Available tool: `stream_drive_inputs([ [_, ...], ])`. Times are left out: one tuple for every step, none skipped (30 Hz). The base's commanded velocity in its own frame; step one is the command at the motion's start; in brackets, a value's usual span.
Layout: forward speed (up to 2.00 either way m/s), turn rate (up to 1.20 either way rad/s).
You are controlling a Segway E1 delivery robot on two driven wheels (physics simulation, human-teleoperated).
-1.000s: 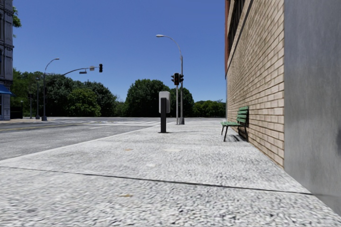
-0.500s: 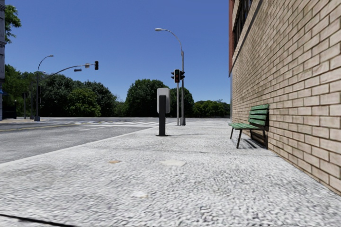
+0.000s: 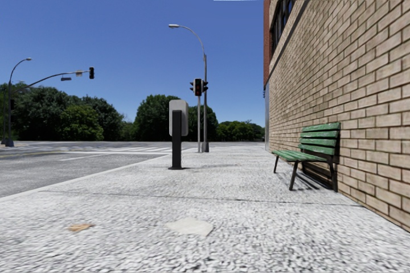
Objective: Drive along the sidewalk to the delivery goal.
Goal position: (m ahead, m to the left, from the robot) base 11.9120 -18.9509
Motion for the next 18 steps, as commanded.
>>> stream_drive_inputs([
  [2.0,-0.39],
  [2.0,-0.39],
  [2.0,-0.39],
  [2.0,-0.39],
  [2.0,-0.39],
  [2.0,-0.39],
  [2.0,-0.39],
  [2.0,-0.38],
  [2.0,-0.16],
  [2.0,-0.06],
  [2.0,-0.03],
  [2.0,-0.03],
  [2.0,-0.02],
  [2.0,-0.02],
  [2.0,-0.02],
  [2.0,-0.02],
  [2.0,0.0],
  [2.0,0.0],
])
